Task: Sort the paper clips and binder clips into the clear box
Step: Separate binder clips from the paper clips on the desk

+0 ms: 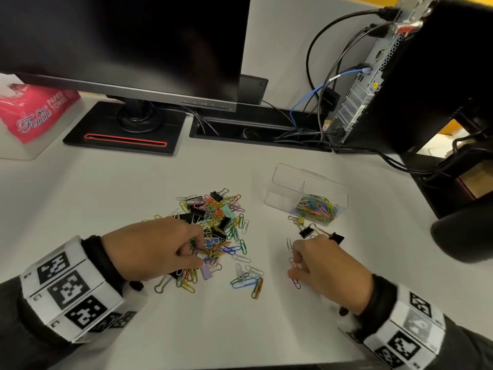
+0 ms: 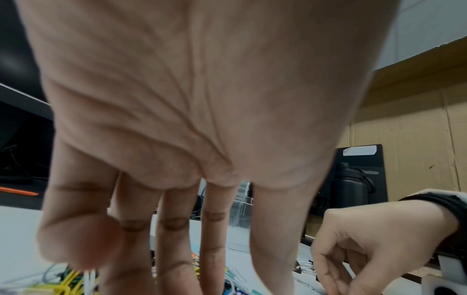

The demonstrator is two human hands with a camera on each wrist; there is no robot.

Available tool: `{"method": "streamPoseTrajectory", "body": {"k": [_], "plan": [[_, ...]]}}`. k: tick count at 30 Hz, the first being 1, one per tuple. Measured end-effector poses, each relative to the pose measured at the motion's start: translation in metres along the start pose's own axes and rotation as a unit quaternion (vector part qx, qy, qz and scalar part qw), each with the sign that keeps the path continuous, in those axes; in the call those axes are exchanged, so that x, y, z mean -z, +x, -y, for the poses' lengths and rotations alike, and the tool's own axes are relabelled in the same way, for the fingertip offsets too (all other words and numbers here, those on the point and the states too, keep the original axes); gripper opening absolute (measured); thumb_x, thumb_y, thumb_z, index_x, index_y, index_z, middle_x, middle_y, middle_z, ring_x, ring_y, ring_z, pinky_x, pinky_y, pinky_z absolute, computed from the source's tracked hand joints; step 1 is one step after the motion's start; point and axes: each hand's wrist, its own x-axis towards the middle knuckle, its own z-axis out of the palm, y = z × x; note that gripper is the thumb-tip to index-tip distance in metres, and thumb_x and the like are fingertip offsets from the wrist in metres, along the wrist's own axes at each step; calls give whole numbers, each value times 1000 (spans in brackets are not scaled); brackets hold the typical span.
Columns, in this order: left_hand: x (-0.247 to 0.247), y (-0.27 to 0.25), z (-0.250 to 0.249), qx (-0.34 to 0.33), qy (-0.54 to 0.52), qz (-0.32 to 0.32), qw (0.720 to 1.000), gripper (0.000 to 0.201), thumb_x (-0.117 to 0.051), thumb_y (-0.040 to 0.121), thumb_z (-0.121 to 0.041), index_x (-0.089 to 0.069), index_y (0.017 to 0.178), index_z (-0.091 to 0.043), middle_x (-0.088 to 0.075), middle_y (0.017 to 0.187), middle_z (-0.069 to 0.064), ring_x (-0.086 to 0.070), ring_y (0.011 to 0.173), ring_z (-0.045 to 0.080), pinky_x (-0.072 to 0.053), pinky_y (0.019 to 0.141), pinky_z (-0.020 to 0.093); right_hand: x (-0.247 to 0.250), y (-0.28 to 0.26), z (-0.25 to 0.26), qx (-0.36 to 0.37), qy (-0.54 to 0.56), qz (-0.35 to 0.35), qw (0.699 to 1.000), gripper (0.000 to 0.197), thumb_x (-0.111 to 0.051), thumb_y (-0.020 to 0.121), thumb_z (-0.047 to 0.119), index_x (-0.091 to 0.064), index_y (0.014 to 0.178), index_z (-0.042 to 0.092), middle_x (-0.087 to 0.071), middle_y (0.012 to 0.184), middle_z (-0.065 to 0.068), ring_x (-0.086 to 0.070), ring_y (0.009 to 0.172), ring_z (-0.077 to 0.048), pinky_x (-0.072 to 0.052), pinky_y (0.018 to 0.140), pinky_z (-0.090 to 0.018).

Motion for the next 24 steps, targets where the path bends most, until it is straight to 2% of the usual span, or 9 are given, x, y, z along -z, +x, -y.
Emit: {"method": "streamPoseTrajectory", "body": {"k": [2,5,9,13,15,17,19,21,24], "plan": [[0,0,0,-2,2,0,1000,25,-56,89,-49,-55,107,-32,-65,79,-13,-54,65,0,-39,59,14,-2,4,7,41,-14,-6,999,17,-53,93,23,-59,98,7,-64,94,-9,-61,88,-26,-50,79,-33],[1,0,0,-3,8,1,1000,26,-55,89,-50,-55,107,-32,-66,81,-12,-55,66,2,-39,59,13,-1,8,9,81,-4,-20,997,14,-51,90,8,-62,98,11,-54,100,0,-56,91,-21,-47,80,-30],[2,-1,0,-8,13,1,1000,26,-55,89,-50,-55,108,-31,-67,82,-12,-55,68,4,-40,62,15,-1,8,9,104,-11,-8,995,14,-45,89,6,-55,96,11,-51,107,-7,-54,94,-25,-47,82,-36],[2,-2,1,-10,14,-2,1000,25,-54,89,-50,-54,107,-32,-67,82,-12,-55,67,3,-39,60,14,-7,4,11,143,17,-7,990,22,-41,84,-1,-44,86,20,-48,91,3,-50,84,-19,-39,68,-26],[1,-1,1,-11,15,-3,1000,26,-54,89,-51,-54,107,-32,-67,82,-13,-54,67,1,-39,60,14,-7,1,10,162,24,-26,986,20,-40,87,2,-50,94,18,-49,89,5,-53,84,-19,-39,67,-26],[0,-1,1,-12,17,-5,1000,26,-54,89,-51,-54,106,-33,-66,82,-13,-54,66,-1,-39,60,14,-5,1,7,177,26,-35,983,23,-40,88,5,-55,100,16,-47,86,8,-51,79,-12,-32,60,-13],[1,-1,0,-14,13,-5,1000,25,-54,89,-50,-54,106,-33,-67,82,-13,-53,66,-3,-38,59,14,2,4,2,193,59,-39,979,24,-44,84,2,-62,92,16,-50,80,10,-45,68,1,-30,60,-9],[2,-2,-1,-17,10,-7,1000,24,-55,89,-49,-54,106,-32,-67,82,-12,-54,67,-2,-37,57,13,17,8,-9,187,99,-106,971,26,-51,80,-3,-66,83,17,-56,74,10,-47,62,5,-34,62,-7],[4,-2,-2,-18,13,-10,1000,23,-54,90,-48,-54,106,-32,-67,82,-11,-54,70,-1,-38,58,12,48,13,-31,133,113,-307,936,21,-60,81,-5,-69,86,14,-63,79,5,-54,66,-1,-42,66,-7]]}}
